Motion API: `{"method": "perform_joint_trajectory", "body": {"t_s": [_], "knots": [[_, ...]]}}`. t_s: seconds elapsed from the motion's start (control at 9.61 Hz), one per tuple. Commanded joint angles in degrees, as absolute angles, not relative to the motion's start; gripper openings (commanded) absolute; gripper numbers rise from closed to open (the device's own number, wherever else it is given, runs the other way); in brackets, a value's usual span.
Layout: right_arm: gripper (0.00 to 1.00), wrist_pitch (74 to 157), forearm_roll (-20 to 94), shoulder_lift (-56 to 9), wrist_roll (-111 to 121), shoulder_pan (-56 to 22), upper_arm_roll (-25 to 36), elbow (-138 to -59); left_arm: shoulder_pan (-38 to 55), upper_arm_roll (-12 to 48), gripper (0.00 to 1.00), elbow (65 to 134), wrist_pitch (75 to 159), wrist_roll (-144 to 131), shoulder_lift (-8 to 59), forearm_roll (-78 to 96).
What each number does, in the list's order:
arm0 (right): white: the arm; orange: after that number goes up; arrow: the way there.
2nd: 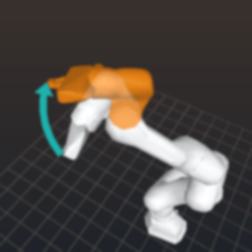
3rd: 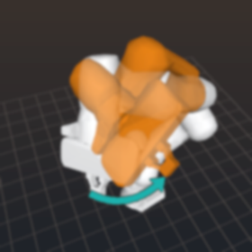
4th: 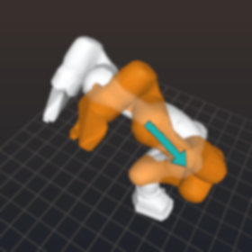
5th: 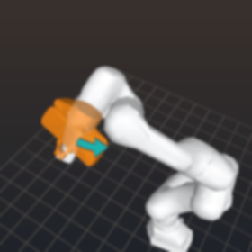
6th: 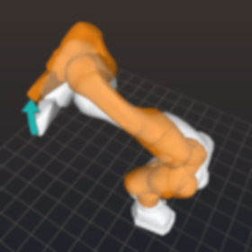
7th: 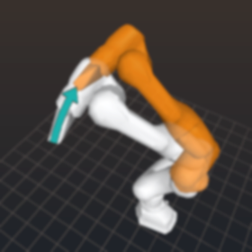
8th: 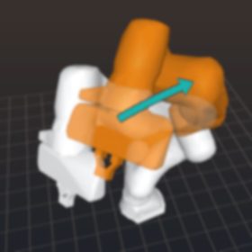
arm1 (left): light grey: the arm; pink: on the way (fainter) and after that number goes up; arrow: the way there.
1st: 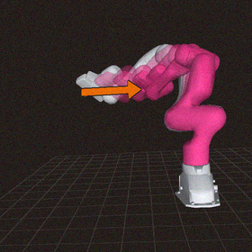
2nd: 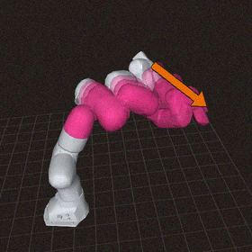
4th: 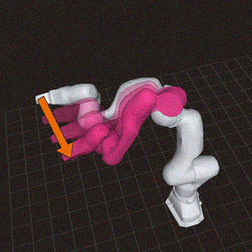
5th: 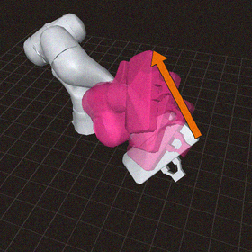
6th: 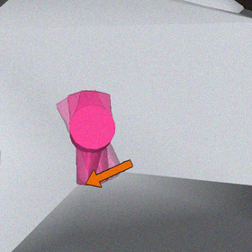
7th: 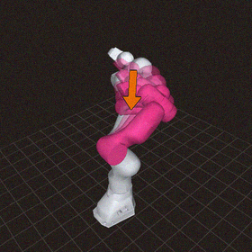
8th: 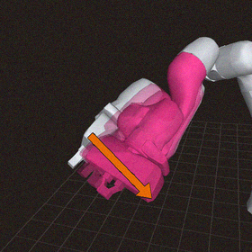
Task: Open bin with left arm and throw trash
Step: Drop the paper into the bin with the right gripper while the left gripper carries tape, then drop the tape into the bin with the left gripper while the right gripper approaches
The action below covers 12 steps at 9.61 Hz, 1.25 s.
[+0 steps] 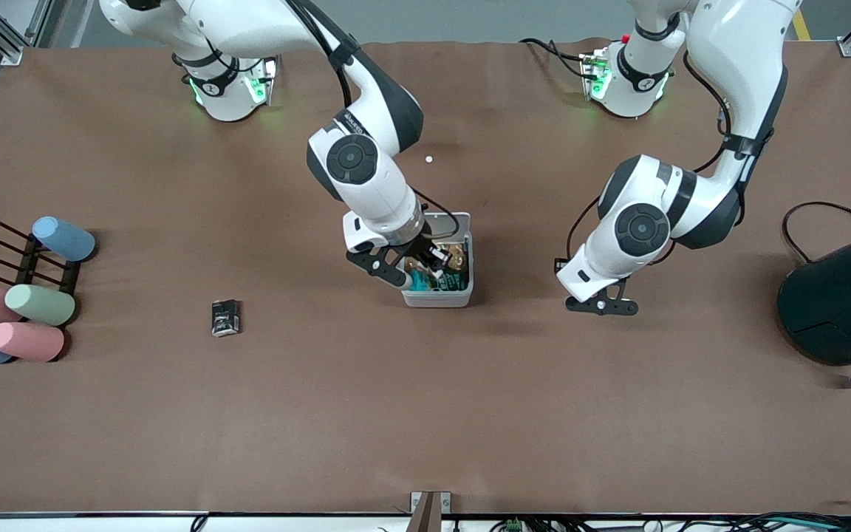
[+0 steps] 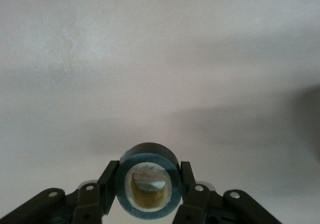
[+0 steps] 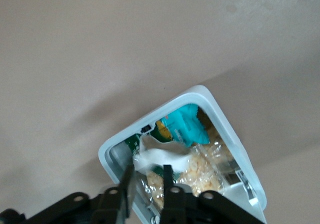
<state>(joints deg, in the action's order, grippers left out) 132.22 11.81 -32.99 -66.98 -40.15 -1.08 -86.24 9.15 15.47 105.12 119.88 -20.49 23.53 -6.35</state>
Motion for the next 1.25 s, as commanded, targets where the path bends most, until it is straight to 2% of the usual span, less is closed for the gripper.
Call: {"method": "perform_joint_trajectory", "body": {"t_s": [0.0, 0.31, 0.62, 0.83, 1.14], "knots": [[1.00, 131.6, 10.9, -32.1, -66.0, -38.6, -1.0, -86.0, 9.7, 16.3, 0.00, 99.5, 115.7, -20.8, 24.3, -3.4], [1.00, 122.5, 10.3, -29.7, -48.8, -33.2, -1.0, -87.4, 12.6, 17.1, 0.00, 93.7, 114.0, -25.1, 25.6, -0.8], [1.00, 121.1, 1.6, -28.7, -34.9, -28.2, -0.2, -91.8, 19.1, 17.1, 0.00, 86.2, 113.9, -35.3, 30.0, -1.0], [1.00, 122.1, -2.7, -29.0, -23.3, -23.0, -0.2, -93.2, 24.4, 17.0, 0.00, 80.6, 114.0, -43.9, 34.6, -1.1], [1.00, 133.1, -2.7, -28.0, -6.5, -14.4, -0.3, -102.9, 28.3, 17.0, 0.02, 80.8, 114.3, -49.6, 37.1, -1.7]]}}
